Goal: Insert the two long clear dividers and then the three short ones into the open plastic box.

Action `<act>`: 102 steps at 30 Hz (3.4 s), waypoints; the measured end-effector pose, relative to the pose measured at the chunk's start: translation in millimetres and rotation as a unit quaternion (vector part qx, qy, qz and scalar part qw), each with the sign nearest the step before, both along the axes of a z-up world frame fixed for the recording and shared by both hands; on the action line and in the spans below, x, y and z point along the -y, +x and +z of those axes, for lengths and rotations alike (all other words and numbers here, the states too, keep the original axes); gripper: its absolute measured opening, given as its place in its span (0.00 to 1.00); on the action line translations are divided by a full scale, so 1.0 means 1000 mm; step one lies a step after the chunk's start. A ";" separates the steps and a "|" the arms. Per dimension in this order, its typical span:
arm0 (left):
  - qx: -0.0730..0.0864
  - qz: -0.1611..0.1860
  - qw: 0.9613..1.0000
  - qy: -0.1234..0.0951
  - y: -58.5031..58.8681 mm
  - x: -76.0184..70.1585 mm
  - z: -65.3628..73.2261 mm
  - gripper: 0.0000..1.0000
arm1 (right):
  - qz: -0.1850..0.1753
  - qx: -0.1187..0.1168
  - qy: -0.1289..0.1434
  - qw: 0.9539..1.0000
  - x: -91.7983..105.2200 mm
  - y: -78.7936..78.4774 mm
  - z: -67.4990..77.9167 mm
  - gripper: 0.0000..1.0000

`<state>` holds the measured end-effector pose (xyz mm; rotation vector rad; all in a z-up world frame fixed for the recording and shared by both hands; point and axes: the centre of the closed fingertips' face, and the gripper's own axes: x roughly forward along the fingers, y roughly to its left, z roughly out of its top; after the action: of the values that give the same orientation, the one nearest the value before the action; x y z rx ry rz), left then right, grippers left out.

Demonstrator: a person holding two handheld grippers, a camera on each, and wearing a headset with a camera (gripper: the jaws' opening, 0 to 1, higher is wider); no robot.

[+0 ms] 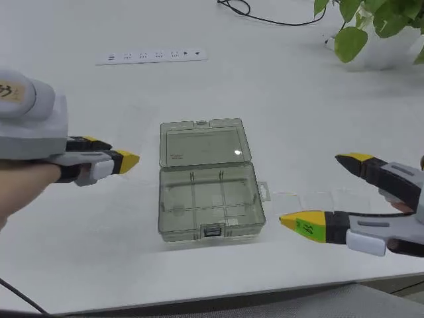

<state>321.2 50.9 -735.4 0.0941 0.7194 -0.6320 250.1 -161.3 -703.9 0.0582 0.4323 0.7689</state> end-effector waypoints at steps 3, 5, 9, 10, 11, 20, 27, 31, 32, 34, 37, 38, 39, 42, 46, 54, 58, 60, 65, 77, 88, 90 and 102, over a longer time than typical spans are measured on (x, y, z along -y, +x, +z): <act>0.009 -0.004 1.000 -0.011 -0.001 0.014 0.004 0.30 | -0.006 0.003 0.037 0.999 -0.013 0.011 0.014 0.88; 0.013 -0.007 1.000 -0.023 -0.003 0.024 0.007 0.30 | -0.011 0.002 0.055 0.998 -0.020 0.017 0.019 0.82; 0.020 -0.014 0.999 -0.035 -0.006 0.039 0.011 0.30 | -0.011 0.005 0.080 0.997 -0.036 0.024 0.025 0.72; 0.019 -0.016 0.999 -0.040 -0.007 0.044 0.011 0.30 | -0.011 0.004 0.082 0.997 -0.039 0.026 0.025 0.71; 0.020 -0.018 0.999 -0.041 -0.008 0.047 0.012 0.30 | -0.011 0.000 0.084 0.996 -0.044 0.027 0.025 0.70; 0.031 -0.027 0.997 -0.069 -0.015 0.077 0.021 0.30 | -0.027 -0.031 0.141 0.989 -0.065 0.040 0.028 0.51; 0.037 -0.033 0.995 -0.083 -0.018 0.093 0.027 0.30 | -0.058 -0.060 0.165 0.983 -0.065 0.054 0.022 0.36; 0.041 -0.035 0.995 -0.089 -0.019 0.100 0.029 0.30 | -0.065 -0.070 0.171 0.981 -0.069 0.057 0.020 0.29; 0.041 -0.036 0.995 -0.089 -0.019 0.100 0.029 0.30 | -0.067 -0.072 0.172 0.980 -0.070 0.058 0.020 0.27; 0.039 -0.037 0.995 -0.088 -0.020 0.101 0.027 0.30 | -0.071 -0.079 0.179 0.978 -0.074 0.058 0.020 0.25; 0.040 -0.037 0.995 -0.090 -0.021 0.102 0.027 0.30 | -0.070 -0.084 0.184 0.977 -0.075 0.059 0.020 0.18; 0.038 -0.037 0.994 -0.091 -0.021 0.103 0.027 0.30 | -0.070 -0.088 0.182 0.977 -0.078 0.058 0.019 0.17; 0.038 -0.037 0.994 -0.091 -0.022 0.104 0.027 0.30 | -0.071 -0.088 0.178 0.978 -0.079 0.058 0.018 0.15; 0.040 -0.036 0.994 -0.094 -0.023 0.105 0.027 0.30 | -0.071 -0.095 0.184 0.976 -0.082 0.057 0.017 0.13; 0.039 -0.035 0.994 -0.098 -0.023 0.107 0.027 0.30 | -0.068 -0.094 0.184 0.976 -0.083 0.056 0.017 0.07; 0.038 -0.034 0.994 -0.099 -0.025 0.107 0.026 0.30 | -0.066 -0.103 0.188 0.975 -0.085 0.056 0.017 0.03; 0.038 -0.034 0.994 -0.098 -0.025 0.106 0.025 0.30 | -0.066 -0.104 0.182 0.976 -0.086 0.055 0.016 0.03; 0.038 -0.034 0.994 -0.099 -0.026 0.106 0.024 0.30 | -0.065 -0.104 0.179 0.976 -0.088 0.054 0.016 0.02; 0.043 -0.036 0.993 -0.100 -0.026 0.106 0.024 0.30 | -0.065 -0.106 0.178 0.976 -0.088 0.054 0.015 0.02; 0.065 -0.059 0.993 -0.073 -0.026 0.108 0.021 0.67 | -0.067 -0.113 0.176 0.976 -0.088 0.052 0.014 0.02; 0.071 -0.079 0.993 -0.052 -0.036 0.101 0.016 1.00 | -0.071 -0.136 0.173 0.973 -0.083 0.046 0.011 0.02; 0.070 -0.080 0.993 -0.050 -0.038 0.098 0.017 1.00 | -0.071 -0.140 0.172 0.973 -0.079 0.047 0.010 0.02; 0.086 -0.106 0.990 -0.031 -0.045 0.062 0.021 0.98 | -0.104 -0.180 0.113 0.972 -0.069 0.041 0.006 0.02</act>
<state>276.3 -11.0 -714.3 0.1668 0.5262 -0.8393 291.0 -92.2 -698.3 0.4547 0.6692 0.5966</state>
